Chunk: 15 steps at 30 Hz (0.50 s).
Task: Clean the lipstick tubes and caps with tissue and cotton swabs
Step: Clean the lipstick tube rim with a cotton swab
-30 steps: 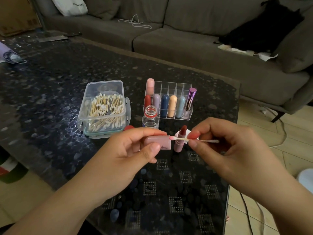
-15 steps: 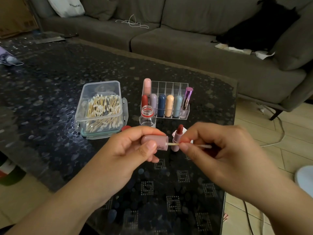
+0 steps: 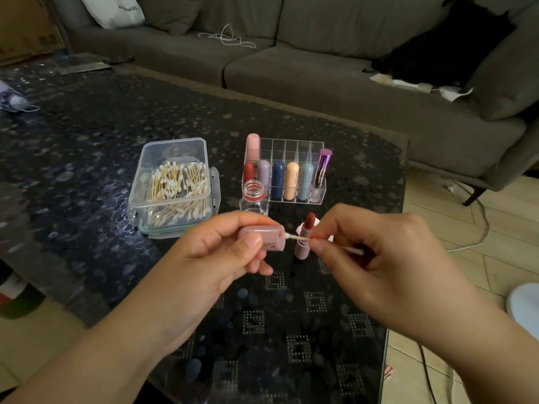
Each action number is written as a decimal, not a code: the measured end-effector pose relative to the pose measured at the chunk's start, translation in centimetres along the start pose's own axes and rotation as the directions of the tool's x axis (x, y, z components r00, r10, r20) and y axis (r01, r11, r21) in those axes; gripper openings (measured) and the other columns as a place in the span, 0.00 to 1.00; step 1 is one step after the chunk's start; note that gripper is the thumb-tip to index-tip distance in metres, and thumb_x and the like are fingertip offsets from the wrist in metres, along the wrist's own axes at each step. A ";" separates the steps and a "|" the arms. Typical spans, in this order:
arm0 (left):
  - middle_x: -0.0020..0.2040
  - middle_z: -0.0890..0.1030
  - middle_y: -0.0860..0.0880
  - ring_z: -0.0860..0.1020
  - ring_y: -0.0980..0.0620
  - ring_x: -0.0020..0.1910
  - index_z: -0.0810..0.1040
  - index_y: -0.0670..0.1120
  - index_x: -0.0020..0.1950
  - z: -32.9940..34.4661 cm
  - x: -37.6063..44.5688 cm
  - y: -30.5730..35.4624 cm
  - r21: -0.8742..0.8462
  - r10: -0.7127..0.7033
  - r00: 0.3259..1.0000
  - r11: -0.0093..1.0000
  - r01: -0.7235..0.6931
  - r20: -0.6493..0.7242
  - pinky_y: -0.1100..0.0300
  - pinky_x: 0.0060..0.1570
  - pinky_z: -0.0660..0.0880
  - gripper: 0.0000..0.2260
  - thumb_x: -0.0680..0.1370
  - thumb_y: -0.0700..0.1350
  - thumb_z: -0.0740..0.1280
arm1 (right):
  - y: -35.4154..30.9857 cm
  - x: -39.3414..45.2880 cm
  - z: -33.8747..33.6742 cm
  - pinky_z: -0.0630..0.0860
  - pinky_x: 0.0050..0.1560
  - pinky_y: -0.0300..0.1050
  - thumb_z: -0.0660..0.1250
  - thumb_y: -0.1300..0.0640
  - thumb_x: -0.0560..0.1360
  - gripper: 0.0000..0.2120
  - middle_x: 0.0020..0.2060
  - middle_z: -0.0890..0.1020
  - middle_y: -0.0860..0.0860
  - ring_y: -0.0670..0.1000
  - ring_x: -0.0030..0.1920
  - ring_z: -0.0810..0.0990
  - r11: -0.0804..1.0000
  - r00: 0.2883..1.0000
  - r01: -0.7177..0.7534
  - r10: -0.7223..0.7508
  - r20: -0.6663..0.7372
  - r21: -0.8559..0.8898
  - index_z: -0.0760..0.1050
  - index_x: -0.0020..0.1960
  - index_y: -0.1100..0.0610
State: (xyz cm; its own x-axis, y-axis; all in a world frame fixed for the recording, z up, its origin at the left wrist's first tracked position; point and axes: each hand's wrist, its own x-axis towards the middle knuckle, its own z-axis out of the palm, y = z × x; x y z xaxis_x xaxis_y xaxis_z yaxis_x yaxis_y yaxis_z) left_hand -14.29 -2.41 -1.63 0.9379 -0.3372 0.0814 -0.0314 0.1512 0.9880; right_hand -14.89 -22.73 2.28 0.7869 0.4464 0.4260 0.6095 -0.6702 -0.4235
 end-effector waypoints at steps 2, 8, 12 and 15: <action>0.44 0.79 0.45 0.75 0.54 0.39 0.84 0.49 0.51 0.1 0.0 -0.1 -0.009 0.001 1.000 1.000 -0.001 -0.006 0.59 0.46 0.77 0.14 0.68 0.51 0.68 | -0.1 -0.1 0.1 0.60 0.30 0.25 0.67 0.57 0.72 0.03 0.24 0.67 0.41 0.39 0.26 0.67 0.999 0.998 0.025 -0.027 0.051 0.035 0.77 0.40 0.53; 0.42 0.80 0.47 0.75 0.55 0.38 0.84 0.49 0.51 0.3 0.1 0.0 -0.021 -0.008 1.000 1.000 0.008 0.005 0.59 0.46 0.77 0.14 0.68 0.51 0.68 | 0.1 0.0 -0.1 0.60 0.29 0.25 0.68 0.56 0.72 0.03 0.24 0.66 0.39 0.38 0.26 0.67 1.000 1.000 -0.004 0.004 0.010 0.020 0.78 0.40 0.53; 0.44 0.80 0.46 0.76 0.54 0.39 0.84 0.49 0.50 0.4 0.0 0.0 -0.019 0.001 1.000 1.000 -0.001 -0.009 0.59 0.47 0.77 0.14 0.68 0.51 0.68 | 0.1 -0.2 0.0 0.61 0.29 0.26 0.67 0.57 0.72 0.04 0.23 0.68 0.43 0.41 0.25 0.67 0.990 0.997 -0.015 0.004 0.077 0.137 0.77 0.38 0.54; 0.43 0.81 0.48 0.77 0.54 0.40 0.84 0.50 0.50 0.5 0.1 0.0 0.024 -0.006 1.000 1.000 0.006 -0.006 0.59 0.47 0.77 0.13 0.68 0.52 0.67 | 0.1 -0.2 0.1 0.61 0.28 0.25 0.67 0.56 0.72 0.04 0.22 0.69 0.43 0.41 0.24 0.68 0.984 0.998 -0.065 0.062 0.021 0.164 0.77 0.38 0.53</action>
State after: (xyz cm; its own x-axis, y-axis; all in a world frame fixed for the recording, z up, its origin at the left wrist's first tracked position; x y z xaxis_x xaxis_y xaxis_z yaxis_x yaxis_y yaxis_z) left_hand -14.41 -2.89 -1.56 0.9400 -0.3328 0.0750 -0.0343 0.1268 0.9913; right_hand -14.95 -22.85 2.11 0.8252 0.4163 0.3818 0.5647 -0.5913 -0.5757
